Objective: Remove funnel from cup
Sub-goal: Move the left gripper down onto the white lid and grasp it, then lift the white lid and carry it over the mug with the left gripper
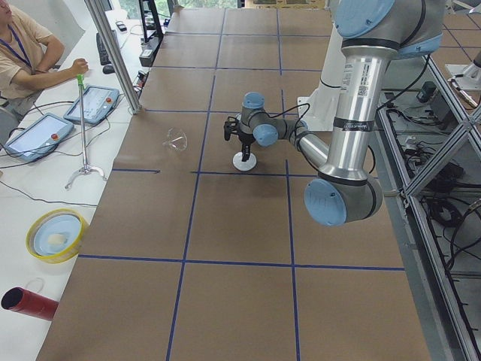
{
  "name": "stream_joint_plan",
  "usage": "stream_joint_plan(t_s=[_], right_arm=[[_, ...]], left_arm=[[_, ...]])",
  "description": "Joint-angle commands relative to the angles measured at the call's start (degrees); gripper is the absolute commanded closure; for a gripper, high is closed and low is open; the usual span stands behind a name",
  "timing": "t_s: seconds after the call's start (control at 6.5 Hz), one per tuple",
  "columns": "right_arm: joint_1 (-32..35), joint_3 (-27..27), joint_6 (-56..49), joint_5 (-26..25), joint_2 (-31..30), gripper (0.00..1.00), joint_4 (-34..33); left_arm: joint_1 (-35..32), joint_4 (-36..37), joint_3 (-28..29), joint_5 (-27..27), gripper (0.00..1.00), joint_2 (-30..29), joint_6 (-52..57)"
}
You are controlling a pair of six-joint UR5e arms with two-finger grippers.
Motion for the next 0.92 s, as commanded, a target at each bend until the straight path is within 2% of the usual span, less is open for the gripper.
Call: stream_joint_plan(t_s=[0.0,0.15,0.31,0.62,0.77], right_arm=[[0.00,-0.08,0.00,0.00,0.00,0.00,0.00],[0.00,0.00,0.00,0.00,0.00,0.00,0.00],[0.00,-0.08,0.00,0.00,0.00,0.00,0.00],[0.00,0.00,0.00,0.00,0.00,0.00,0.00],[0.00,0.00,0.00,0.00,0.00,0.00,0.00]], left_arm=[[-0.34,0.15,-0.64,0.01,1.00,0.05,0.09],[-0.60,0.24,-1.51,-0.08,1.00,0.05,0.26],[-1.04,1.37,-5.00,-0.34,1.00,0.48,0.70],[-3.67,12.39,-14.56,-0.69,1.00,-0.21,0.88],[-3.68,19.77,-18.62,-0.78,1.00,-3.43,0.88]])
